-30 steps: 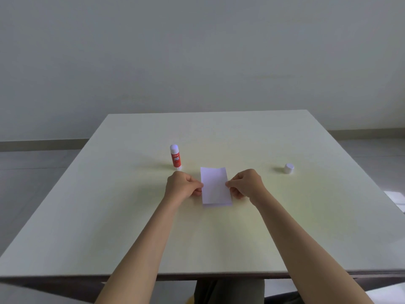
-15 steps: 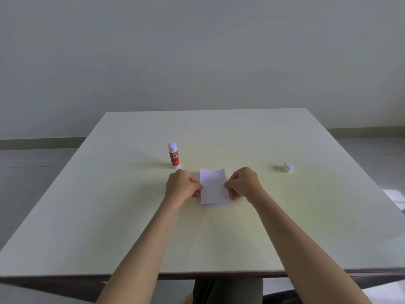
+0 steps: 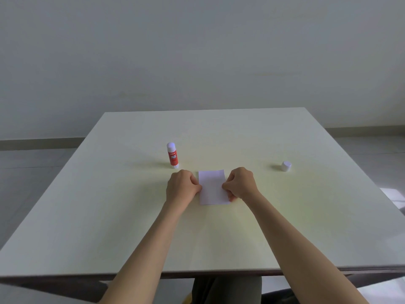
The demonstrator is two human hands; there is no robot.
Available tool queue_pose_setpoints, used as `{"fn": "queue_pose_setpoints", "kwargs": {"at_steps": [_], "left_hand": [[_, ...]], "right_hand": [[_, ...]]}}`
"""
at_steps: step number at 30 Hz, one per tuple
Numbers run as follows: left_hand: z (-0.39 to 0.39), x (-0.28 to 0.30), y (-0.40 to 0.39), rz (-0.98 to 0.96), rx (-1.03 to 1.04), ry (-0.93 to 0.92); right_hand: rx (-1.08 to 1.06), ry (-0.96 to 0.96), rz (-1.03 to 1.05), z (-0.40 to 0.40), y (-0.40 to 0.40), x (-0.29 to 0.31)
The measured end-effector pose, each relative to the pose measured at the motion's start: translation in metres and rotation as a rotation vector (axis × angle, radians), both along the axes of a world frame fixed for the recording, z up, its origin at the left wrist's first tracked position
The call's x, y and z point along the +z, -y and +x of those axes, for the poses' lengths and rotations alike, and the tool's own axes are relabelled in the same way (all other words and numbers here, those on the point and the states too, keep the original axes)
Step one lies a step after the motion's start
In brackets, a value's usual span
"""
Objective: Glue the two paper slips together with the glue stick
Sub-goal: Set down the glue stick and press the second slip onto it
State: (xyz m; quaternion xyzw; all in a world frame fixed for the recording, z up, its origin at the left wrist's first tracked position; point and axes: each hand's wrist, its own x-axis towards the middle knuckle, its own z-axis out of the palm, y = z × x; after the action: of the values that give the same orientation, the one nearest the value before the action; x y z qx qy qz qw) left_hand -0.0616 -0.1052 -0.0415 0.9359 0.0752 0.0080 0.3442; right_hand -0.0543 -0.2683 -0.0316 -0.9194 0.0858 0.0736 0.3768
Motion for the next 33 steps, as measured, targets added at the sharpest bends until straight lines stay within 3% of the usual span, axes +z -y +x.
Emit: {"fn": "queue_pose_setpoints", "kwargs": {"at_steps": [4,9,13,16,22,33], "left_hand": [[0.003,0.001,-0.004,0.067,-0.219,0.057],[0.012,0.004,-0.014,0.281,-0.493,-0.019],[0.017,0.005,-0.020,0.348,-0.557,-0.104],[0.017,0.004,-0.021,0.368,-0.577,-0.148],[0.018,0.002,-0.022,0.351,-0.632,-0.170],[0.018,-0.002,-0.024,0.421,-0.656,-0.153]], "right_hand": [[-0.004,-0.004,0.005,0.000,0.000,-0.001],[0.009,-0.004,-0.002,0.003,0.001,-0.003],[0.014,0.005,-0.014,0.004,0.000,-0.005],[0.024,0.030,-0.192,0.003,-0.005,-0.006],[0.371,0.395,-0.547,-0.007,-0.020,-0.025],[0.391,0.347,-0.682,-0.006,-0.006,-0.031]]}}
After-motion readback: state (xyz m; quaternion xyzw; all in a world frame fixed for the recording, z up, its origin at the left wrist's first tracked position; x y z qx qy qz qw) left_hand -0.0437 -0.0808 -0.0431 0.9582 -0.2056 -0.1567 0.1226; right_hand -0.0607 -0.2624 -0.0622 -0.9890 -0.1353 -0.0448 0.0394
